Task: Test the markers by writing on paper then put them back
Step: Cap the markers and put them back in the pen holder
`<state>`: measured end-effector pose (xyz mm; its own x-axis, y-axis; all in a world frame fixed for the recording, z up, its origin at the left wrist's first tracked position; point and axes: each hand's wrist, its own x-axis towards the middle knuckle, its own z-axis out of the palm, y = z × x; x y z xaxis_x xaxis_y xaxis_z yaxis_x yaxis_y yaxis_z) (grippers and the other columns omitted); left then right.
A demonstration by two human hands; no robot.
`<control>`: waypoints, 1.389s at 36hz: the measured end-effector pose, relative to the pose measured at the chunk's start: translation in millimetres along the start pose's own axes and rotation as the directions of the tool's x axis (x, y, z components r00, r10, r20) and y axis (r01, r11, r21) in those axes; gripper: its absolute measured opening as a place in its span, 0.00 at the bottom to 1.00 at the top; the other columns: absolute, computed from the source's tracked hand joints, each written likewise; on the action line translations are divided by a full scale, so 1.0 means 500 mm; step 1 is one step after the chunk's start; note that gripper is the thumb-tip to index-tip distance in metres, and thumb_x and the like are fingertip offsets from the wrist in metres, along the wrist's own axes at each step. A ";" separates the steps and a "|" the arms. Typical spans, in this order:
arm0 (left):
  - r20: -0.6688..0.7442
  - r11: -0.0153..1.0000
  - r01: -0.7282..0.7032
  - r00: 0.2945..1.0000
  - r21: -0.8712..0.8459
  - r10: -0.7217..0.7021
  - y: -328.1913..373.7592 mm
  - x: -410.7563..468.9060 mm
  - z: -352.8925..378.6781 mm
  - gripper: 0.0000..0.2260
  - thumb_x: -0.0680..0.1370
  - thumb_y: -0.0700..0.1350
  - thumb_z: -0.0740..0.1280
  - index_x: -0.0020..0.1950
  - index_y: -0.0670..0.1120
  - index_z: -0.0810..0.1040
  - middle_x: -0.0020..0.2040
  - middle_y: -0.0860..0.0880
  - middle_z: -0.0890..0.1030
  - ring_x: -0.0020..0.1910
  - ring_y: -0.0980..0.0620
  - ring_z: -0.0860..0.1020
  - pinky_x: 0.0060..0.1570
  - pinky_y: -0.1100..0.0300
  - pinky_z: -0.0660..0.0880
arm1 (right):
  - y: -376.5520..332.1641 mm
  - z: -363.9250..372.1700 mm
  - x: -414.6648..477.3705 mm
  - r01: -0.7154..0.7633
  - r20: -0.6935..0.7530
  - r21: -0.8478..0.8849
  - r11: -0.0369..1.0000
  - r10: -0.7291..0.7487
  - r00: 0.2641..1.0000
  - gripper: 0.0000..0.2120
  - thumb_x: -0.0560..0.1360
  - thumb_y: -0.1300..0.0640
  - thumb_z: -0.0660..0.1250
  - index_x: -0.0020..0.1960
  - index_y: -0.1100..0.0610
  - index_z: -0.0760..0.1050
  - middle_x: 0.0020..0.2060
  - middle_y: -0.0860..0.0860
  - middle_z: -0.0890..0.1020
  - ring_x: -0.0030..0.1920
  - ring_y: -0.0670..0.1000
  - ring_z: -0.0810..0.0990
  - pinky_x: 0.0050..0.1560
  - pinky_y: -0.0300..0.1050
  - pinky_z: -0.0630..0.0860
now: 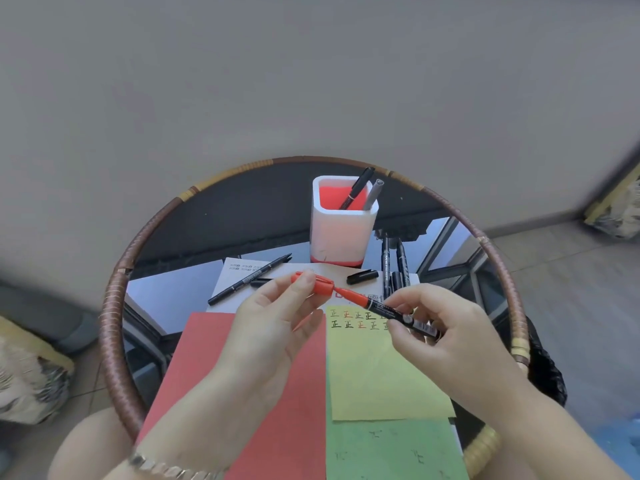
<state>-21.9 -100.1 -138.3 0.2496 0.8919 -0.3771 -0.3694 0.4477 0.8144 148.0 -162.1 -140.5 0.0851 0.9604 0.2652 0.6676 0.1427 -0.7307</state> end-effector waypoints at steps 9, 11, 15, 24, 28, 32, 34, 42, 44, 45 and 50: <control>0.058 0.984 -0.143 0.989 0.106 0.138 -0.005 -0.020 0.011 0.12 0.67 0.44 0.69 0.49 0.42 0.78 0.41 0.47 0.85 0.42 0.55 0.83 0.40 0.63 0.76 | -0.006 -0.001 -0.004 0.088 0.004 -0.083 0.993 -0.087 0.996 0.07 0.69 0.46 0.64 0.46 0.42 0.76 0.37 0.41 0.80 0.37 0.45 0.78 0.34 0.31 0.71; 0.083 0.977 -0.177 0.982 0.122 0.168 -0.005 -0.023 0.014 0.15 0.63 0.45 0.69 0.47 0.42 0.79 0.40 0.47 0.85 0.41 0.54 0.83 0.38 0.65 0.77 | -0.005 -0.001 -0.005 0.119 -0.006 -0.121 0.985 -0.121 0.993 0.12 0.69 0.42 0.61 0.51 0.41 0.74 0.35 0.39 0.81 0.34 0.46 0.79 0.33 0.37 0.74; 0.130 0.959 -0.245 0.965 0.143 0.227 -0.002 -0.025 0.021 0.12 0.61 0.46 0.69 0.42 0.44 0.80 0.38 0.48 0.85 0.40 0.55 0.83 0.38 0.66 0.77 | -0.008 -0.002 -0.005 0.182 -0.093 -0.082 0.980 -0.189 0.978 0.11 0.70 0.46 0.63 0.51 0.44 0.76 0.33 0.41 0.81 0.32 0.45 0.78 0.30 0.41 0.74; 0.286 0.887 -0.442 0.874 0.132 0.392 0.017 -0.032 0.033 0.08 0.66 0.40 0.73 0.42 0.41 0.80 0.38 0.47 0.85 0.39 0.52 0.82 0.41 0.63 0.78 | -0.035 -0.016 -0.001 -0.136 0.061 0.553 0.822 0.123 0.991 0.03 0.65 0.59 0.72 0.39 0.55 0.82 0.22 0.56 0.76 0.22 0.46 0.69 0.23 0.34 0.64; 0.268 0.879 -0.458 0.870 0.130 0.414 0.014 -0.031 0.038 0.06 0.67 0.41 0.72 0.41 0.41 0.80 0.37 0.47 0.85 0.38 0.53 0.82 0.39 0.64 0.78 | -0.037 -0.011 0.000 -0.075 0.018 0.509 0.857 0.077 0.997 0.05 0.66 0.58 0.74 0.40 0.51 0.82 0.25 0.52 0.80 0.25 0.46 0.73 0.26 0.35 0.68; 0.168 0.917 -0.391 0.912 0.079 0.374 0.004 -0.031 0.040 0.04 0.63 0.42 0.68 0.34 0.46 0.82 0.36 0.47 0.85 0.37 0.53 0.82 0.37 0.65 0.78 | -0.031 0.011 -0.004 0.124 -0.170 0.222 0.967 -0.086 0.982 0.08 0.66 0.49 0.67 0.45 0.42 0.79 0.33 0.43 0.82 0.31 0.46 0.78 0.30 0.39 0.74; 0.138 0.929 -0.362 0.927 0.080 0.349 0.003 -0.028 0.040 0.04 0.64 0.42 0.68 0.32 0.47 0.83 0.35 0.48 0.84 0.36 0.54 0.82 0.37 0.65 0.78 | -0.027 0.021 -0.002 0.196 -0.231 0.047 0.979 -0.181 0.956 0.09 0.68 0.50 0.66 0.48 0.47 0.78 0.31 0.38 0.81 0.32 0.45 0.79 0.28 0.38 0.74; 0.132 0.985 -0.131 0.981 -0.114 0.145 0.005 -0.009 0.047 0.05 0.66 0.43 0.68 0.33 0.45 0.84 0.38 0.49 0.84 0.36 0.57 0.81 0.37 0.67 0.78 | -0.011 0.027 0.018 0.250 -0.235 0.003 0.968 -0.242 0.941 0.11 0.70 0.51 0.66 0.51 0.50 0.80 0.37 0.37 0.81 0.36 0.41 0.80 0.36 0.31 0.74; 0.122 0.970 -0.183 0.972 -0.162 0.203 0.006 -0.010 0.057 0.06 0.64 0.44 0.68 0.34 0.45 0.84 0.38 0.50 0.84 0.36 0.57 0.81 0.37 0.67 0.78 | -0.013 0.024 0.024 0.203 -0.206 0.138 0.970 -0.172 0.963 0.10 0.68 0.49 0.68 0.50 0.42 0.79 0.36 0.35 0.81 0.38 0.39 0.80 0.39 0.28 0.72; 0.086 0.950 -0.262 0.956 -0.168 0.279 0.008 -0.010 0.063 0.06 0.64 0.44 0.68 0.35 0.45 0.84 0.37 0.50 0.84 0.37 0.56 0.81 0.38 0.66 0.78 | -0.013 0.023 0.028 0.175 -0.181 0.153 0.973 -0.146 0.973 0.11 0.68 0.49 0.70 0.50 0.38 0.78 0.37 0.36 0.82 0.39 0.40 0.79 0.39 0.28 0.72; -0.046 0.483 -0.875 0.482 0.025 0.875 0.051 -0.004 0.076 0.04 0.75 0.36 0.66 0.47 0.43 0.77 0.44 0.48 0.81 0.43 0.51 0.80 0.43 0.60 0.77 | 0.031 0.005 0.056 -0.018 -0.116 0.005 1.000 0.019 0.993 0.23 0.71 0.59 0.69 0.57 0.36 0.68 0.44 0.35 0.77 0.46 0.38 0.77 0.46 0.29 0.73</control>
<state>2.1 -93.0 -100.3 -0.2443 0.8246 0.5103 -0.3745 -0.5656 0.7347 159.0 -132.7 -145.9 0.1831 0.9286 0.3228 0.6623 0.1262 -0.7385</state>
